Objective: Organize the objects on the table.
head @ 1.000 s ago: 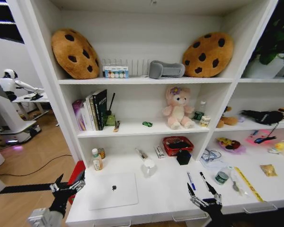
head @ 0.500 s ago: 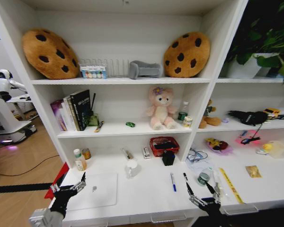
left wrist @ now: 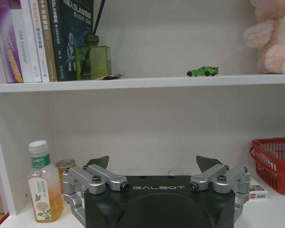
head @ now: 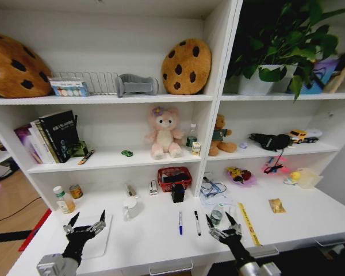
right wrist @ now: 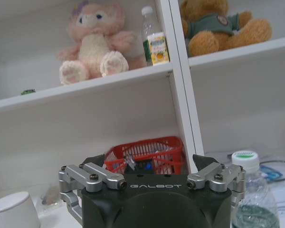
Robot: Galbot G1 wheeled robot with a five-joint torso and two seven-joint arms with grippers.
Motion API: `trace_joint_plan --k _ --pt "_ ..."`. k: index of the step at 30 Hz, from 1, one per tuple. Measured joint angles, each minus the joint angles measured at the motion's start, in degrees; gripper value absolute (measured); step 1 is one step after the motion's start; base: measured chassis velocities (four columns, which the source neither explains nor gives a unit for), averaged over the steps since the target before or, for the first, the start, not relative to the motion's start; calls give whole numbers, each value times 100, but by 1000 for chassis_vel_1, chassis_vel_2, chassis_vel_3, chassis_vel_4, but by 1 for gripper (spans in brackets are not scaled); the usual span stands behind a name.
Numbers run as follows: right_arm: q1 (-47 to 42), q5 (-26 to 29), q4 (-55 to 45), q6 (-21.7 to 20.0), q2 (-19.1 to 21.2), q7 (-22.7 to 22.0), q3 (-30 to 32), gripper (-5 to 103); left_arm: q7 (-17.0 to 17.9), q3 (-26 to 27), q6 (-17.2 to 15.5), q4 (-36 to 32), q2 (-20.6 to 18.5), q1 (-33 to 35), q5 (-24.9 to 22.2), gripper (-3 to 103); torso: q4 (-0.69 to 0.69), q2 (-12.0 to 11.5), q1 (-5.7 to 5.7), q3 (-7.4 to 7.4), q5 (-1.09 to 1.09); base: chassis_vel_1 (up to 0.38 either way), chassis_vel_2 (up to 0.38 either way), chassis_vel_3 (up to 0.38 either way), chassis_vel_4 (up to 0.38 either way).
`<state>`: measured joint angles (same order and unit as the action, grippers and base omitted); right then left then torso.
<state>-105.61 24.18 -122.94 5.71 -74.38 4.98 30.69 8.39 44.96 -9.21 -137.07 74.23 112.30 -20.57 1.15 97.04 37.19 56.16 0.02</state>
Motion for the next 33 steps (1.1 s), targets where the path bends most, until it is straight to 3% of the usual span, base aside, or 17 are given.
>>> trace_joint_plan --k 8,18,21,27,33 --pt "551 232 408 -794 137 -687 -263 100 5 -84 0 128 -84 9 43 100 2 1 -2 0 3 19 13 -21 -14" --pt "1546 931 937 -1347 1132 -869 -741 99 5 -239 0 310 -68 51 190 100 2 1 -2 0 3 0 0 0 0" --pt "1999 1064 1100 -1424 1351 -1103 -1254 99 5 -307 3 333 6 119 297 100 1 1 -1 0 3 0 0 0 0" --pt "2491 1188 1418 -1539 1327 -1575 -1967 96 -13 -313 11 365 67 200 392 100 1 1 -2 0 2 0 0 0 0" --pt "2933 1341 1679 -1591 875 -2161 -2500 94 -21 -422 11 421 120 224 502 100 1 1 -2 0 2 0 0 0 0"
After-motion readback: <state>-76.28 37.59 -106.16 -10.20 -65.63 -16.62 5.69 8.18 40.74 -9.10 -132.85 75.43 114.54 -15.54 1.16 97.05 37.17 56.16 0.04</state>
